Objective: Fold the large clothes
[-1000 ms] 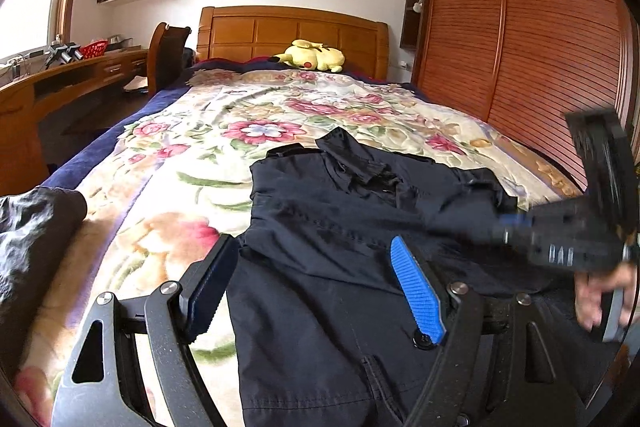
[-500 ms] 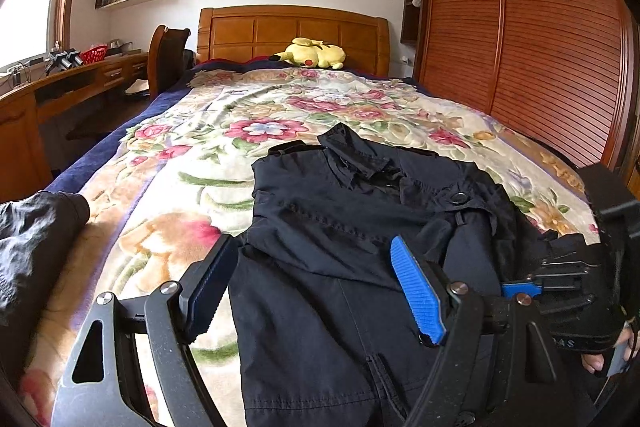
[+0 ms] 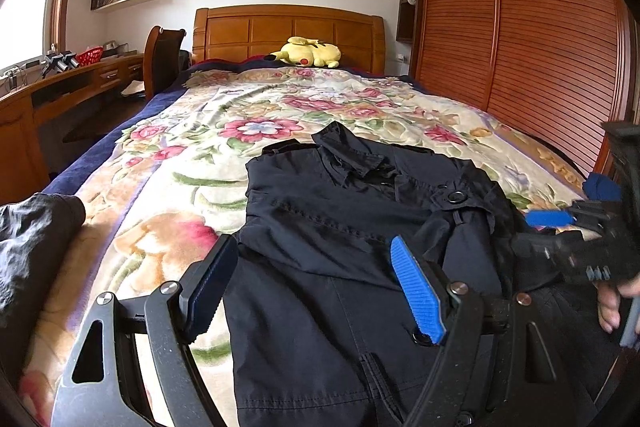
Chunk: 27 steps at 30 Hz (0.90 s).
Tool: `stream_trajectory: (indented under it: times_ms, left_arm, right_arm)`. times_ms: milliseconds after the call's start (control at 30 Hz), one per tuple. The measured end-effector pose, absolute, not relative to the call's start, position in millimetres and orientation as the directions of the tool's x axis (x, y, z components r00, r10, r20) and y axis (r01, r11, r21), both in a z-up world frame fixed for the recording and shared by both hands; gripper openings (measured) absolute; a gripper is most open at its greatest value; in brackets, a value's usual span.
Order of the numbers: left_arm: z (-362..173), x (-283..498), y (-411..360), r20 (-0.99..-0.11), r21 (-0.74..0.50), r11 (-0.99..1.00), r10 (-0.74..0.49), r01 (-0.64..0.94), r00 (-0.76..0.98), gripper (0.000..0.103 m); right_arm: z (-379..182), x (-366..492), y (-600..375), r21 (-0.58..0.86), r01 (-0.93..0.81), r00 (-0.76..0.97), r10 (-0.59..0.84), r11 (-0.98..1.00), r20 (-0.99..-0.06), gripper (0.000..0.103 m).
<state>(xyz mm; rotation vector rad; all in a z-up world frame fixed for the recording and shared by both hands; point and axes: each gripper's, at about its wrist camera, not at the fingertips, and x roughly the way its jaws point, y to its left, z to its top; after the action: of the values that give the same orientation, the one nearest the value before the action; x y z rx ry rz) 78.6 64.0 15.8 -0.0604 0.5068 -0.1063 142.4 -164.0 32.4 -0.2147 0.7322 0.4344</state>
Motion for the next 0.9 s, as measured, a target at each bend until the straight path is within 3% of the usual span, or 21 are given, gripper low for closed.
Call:
stream_trajectory:
  times_ms: [467, 500, 533, 600, 900]
  left_arm:
    - [15.4, 78.7, 64.1, -0.485, -0.073, 0.993, -0.117, 0.093, 0.866, 0.080]
    - [15.3, 78.5, 64.8, -0.485, -0.073, 0.993, -0.118, 0.094, 0.867, 0.080]
    - [15.3, 78.3, 64.6, -0.486, -0.074, 0.993, -0.119, 0.095, 0.866, 0.080]
    - [15.4, 77.7, 65.1, -0.488, -0.074, 0.993, -0.121, 0.097, 0.865, 0.080]
    - [18.5, 64.2, 76.2, -0.493, -0.046, 0.995, -0.095, 0.083, 0.865, 0.080]
  right_arm:
    - [-10.4, 237.2, -149.5, 0.064, -0.416, 0.561, 0.311, 0.907, -0.767, 0.060]
    - [-12.1, 240.7, -146.9, 0.068, -0.426, 0.552, 0.318, 0.902, -0.771, 0.053]
    - [-12.3, 243.5, -142.8, 0.068, -0.444, 0.546, 0.330, 0.894, -0.770, 0.025]
    - [-8.5, 248.4, -140.6, 0.072, -0.440, 0.559, 0.336, 0.895, -0.758, 0.011]
    - [36.3, 227.0, -93.6, 0.063, -0.574, 0.603, 0.474, 0.816, -0.642, 0.008]
